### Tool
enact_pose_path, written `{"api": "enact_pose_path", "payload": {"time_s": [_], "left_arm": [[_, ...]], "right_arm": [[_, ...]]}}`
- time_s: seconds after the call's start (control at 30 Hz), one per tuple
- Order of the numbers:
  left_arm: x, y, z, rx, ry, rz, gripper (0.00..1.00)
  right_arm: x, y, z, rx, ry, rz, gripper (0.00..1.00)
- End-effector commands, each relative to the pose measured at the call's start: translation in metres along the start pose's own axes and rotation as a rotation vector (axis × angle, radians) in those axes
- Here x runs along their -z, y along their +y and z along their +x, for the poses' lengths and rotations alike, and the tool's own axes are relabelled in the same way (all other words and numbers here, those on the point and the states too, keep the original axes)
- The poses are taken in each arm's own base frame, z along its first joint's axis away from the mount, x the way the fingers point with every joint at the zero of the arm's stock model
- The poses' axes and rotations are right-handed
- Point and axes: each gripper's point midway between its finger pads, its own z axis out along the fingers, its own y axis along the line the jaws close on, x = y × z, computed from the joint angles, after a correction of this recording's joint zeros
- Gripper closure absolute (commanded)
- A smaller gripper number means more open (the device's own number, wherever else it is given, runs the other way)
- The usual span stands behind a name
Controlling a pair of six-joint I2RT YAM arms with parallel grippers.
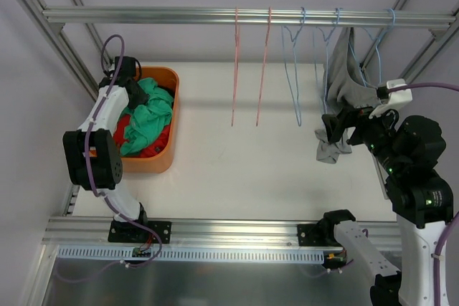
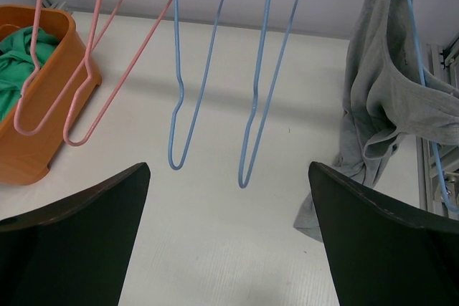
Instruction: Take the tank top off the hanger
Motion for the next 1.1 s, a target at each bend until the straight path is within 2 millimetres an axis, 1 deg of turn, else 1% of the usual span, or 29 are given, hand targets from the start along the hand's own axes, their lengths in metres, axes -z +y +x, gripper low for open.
{"api": "enact_pose_path", "payload": {"time_s": [0.0, 0.03, 0.1, 0.17, 0.2, 0.23, 0.27, 0.3, 0.37, 0.4, 0.43, 0.47, 0.5, 0.53, 0.57, 0.6, 0.63, 0.67, 0.7, 0.73, 0.77, 0.8, 0.83, 0.87, 0.9, 0.93, 0.97, 1.0, 1.07], "left_arm": [[-0.022, 0.001, 0.023, 0.042, 0.078, -0.014, 1.00], [-0.027, 0.002, 0.027, 0.047, 0.094, -0.022, 1.00], [-0.030, 0.003, 0.029, 0.049, 0.098, -0.029, 1.00], [-0.028, 0.002, 0.026, 0.047, 0.089, -0.026, 1.00], [-0.020, -0.002, 0.019, 0.048, 0.070, -0.003, 0.99], [-0.013, -0.005, 0.013, 0.050, 0.051, 0.012, 0.94], [-0.005, -0.006, 0.006, 0.053, 0.027, 0.022, 0.86], [0.013, -0.011, -0.006, 0.052, -0.019, 0.054, 0.67], [0.037, -0.018, -0.025, 0.052, -0.080, 0.100, 0.52], [0.057, -0.022, -0.036, 0.041, -0.123, 0.136, 0.41], [0.072, -0.027, -0.048, 0.041, -0.159, 0.167, 0.03], [0.083, -0.028, -0.051, 0.031, -0.172, 0.176, 0.01], [0.102, -0.028, -0.058, 0.014, -0.211, 0.203, 0.01], [0.115, -0.029, -0.062, 0.007, -0.229, 0.223, 0.01], [0.127, -0.027, -0.062, -0.004, -0.236, 0.236, 0.01], [0.150, -0.026, -0.064, -0.026, -0.273, 0.271, 0.01], [0.159, -0.023, -0.060, -0.035, -0.279, 0.289, 0.01], [0.169, -0.022, -0.056, -0.050, -0.283, 0.314, 0.01], [0.197, -0.016, -0.054, -0.068, -0.334, 0.352, 0.01], [0.201, -0.009, -0.045, -0.077, -0.334, 0.355, 0.01], [0.211, -0.010, -0.038, -0.093, -0.333, 0.398, 0.01], [0.233, -0.006, -0.032, -0.123, -0.371, 0.448, 0.01], [0.238, -0.007, -0.020, -0.146, -0.355, 0.490, 0.01], [0.243, -0.007, -0.012, -0.164, -0.348, 0.527, 0.01], [0.262, -0.012, 0.003, -0.207, -0.343, 0.623, 0.01], [0.261, -0.013, 0.016, -0.233, -0.313, 0.659, 0.01], [0.265, -0.014, 0.026, -0.262, -0.294, 0.698, 0.01], [0.277, -0.016, 0.037, -0.314, -0.298, 0.762, 0.01], [0.277, -0.011, 0.053, -0.344, -0.281, 0.792, 0.01]], "right_arm": [[-0.005, 0.003, -0.012, -0.018, -0.043, -0.018, 0.01], [-0.005, 0.005, -0.012, -0.019, -0.043, -0.024, 0.00], [-0.003, 0.007, -0.012, -0.015, -0.046, -0.038, 0.00], [-0.002, 0.007, -0.012, -0.013, -0.051, -0.038, 0.00], [-0.001, 0.007, -0.013, -0.017, -0.057, -0.037, 0.01], [-0.001, 0.007, -0.015, -0.021, -0.062, -0.033, 0.01], [-0.002, 0.003, -0.016, -0.026, -0.064, -0.011, 0.00], [-0.004, 0.000, -0.017, -0.032, -0.061, 0.006, 0.01], [-0.008, -0.007, -0.017, -0.020, -0.044, 0.039, 0.01], [-0.007, -0.010, -0.019, -0.015, -0.035, 0.061, 0.00], [-0.016, -0.016, -0.016, 0.000, 0.002, 0.086, 0.00], [-0.017, -0.028, -0.017, 0.012, 0.017, 0.149, 0.00], [-0.012, -0.032, -0.021, 0.030, 0.034, 0.177, 0.00], [-0.022, -0.039, -0.018, 0.048, 0.081, 0.200, 0.01], [-0.021, -0.049, -0.020, 0.091, 0.107, 0.249, 0.01], [-0.020, -0.056, -0.017, 0.108, 0.153, 0.282, 0.01], [-0.017, -0.060, -0.033, 0.124, 0.131, 0.305, 0.01], [-0.025, -0.071, -0.034, 0.154, 0.161, 0.347, 0.01], [-0.025, -0.079, -0.040, 0.162, 0.160, 0.379, 0.01], [-0.027, -0.084, -0.045, 0.172, 0.159, 0.397, 0.01], [-0.035, -0.089, -0.053, 0.180, 0.153, 0.401, 0.01], [-0.038, -0.102, -0.063, 0.199, 0.130, 0.440, 0.01], [-0.044, -0.111, -0.064, 0.204, 0.132, 0.457, 0.02], [-0.049, -0.112, -0.072, 0.204, 0.117, 0.443, 0.04], [-0.060, -0.133, -0.068, 0.184, 0.147, 0.480, 0.07], [-0.066, -0.139, -0.068, 0.175, 0.154, 0.481, 0.12], [-0.073, -0.142, -0.068, 0.166, 0.159, 0.460, 0.14], [-0.081, -0.155, -0.066, 0.154, 0.176, 0.470, 0.16], [-0.091, -0.166, -0.062, 0.153, 0.190, 0.464, 0.20]]}}
